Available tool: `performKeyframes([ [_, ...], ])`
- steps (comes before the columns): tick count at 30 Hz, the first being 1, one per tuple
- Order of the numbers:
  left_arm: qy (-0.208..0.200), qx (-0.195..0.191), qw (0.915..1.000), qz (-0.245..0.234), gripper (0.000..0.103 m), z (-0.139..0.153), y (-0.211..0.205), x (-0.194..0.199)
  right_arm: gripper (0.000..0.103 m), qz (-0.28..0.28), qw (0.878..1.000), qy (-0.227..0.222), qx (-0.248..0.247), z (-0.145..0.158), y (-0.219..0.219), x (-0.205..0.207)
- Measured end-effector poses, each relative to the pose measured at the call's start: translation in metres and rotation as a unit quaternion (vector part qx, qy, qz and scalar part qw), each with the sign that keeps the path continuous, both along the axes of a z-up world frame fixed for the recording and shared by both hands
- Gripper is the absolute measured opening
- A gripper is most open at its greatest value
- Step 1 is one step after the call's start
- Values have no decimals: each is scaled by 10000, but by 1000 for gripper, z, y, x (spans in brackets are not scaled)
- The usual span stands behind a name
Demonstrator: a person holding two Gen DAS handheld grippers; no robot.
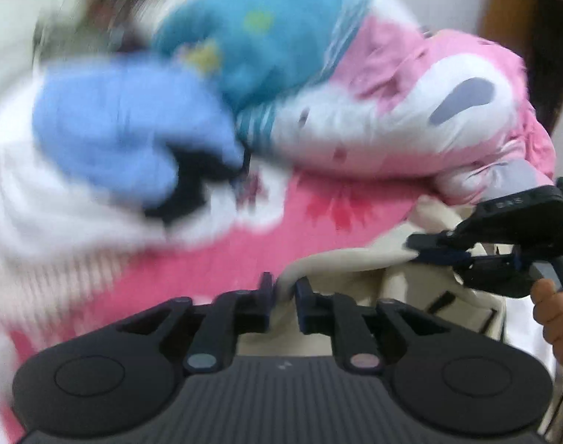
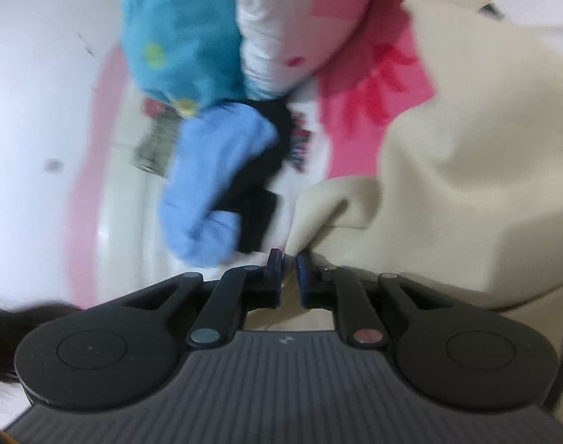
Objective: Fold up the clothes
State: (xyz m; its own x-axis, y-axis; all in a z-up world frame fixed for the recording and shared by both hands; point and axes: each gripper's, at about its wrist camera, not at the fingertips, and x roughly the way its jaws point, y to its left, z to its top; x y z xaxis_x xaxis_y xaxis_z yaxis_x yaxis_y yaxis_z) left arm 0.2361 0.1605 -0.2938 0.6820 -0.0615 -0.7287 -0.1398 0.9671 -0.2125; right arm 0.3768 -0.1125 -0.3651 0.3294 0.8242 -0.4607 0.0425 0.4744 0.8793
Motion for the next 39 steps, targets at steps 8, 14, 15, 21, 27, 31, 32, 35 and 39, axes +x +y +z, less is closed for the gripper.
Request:
performKeyframes([
  [8,1103,-195,9937,-68,65,-69,14,-5,17,532,9928,-439,-979,19,-11,-23],
  [14,1067,91,9942,-109,55,-96,12,15,31,451,9857,99,-1621,8,-38,-76],
  [15,947,77,9954,-102,25,-93,11,16,33,309,9832,250,-1782,4,-48,-89],
  [21,29,705,9975,32,8,-35,8,18,33,-460,9656,1175,-2273,-25,-98,-148],
  [27,-1023,2528,9617,260,9,27,25,45,33,-741,9563,1257,-2533,-31,-117,-174],
  [31,-212,3088,9509,-47,33,-15,28,73,33,-928,9562,1170,-2516,-31,-120,-184],
  [32,43,3027,9530,-104,37,-24,29,77,33,-961,9559,1170,-2518,-30,-121,-188],
  [35,290,2369,9711,87,45,-22,41,67,35,-1052,9547,1167,-2528,-25,-125,-202],
  [39,304,1784,9826,414,58,-6,53,46,41,-1079,9531,1096,-2607,-12,-133,-226],
])
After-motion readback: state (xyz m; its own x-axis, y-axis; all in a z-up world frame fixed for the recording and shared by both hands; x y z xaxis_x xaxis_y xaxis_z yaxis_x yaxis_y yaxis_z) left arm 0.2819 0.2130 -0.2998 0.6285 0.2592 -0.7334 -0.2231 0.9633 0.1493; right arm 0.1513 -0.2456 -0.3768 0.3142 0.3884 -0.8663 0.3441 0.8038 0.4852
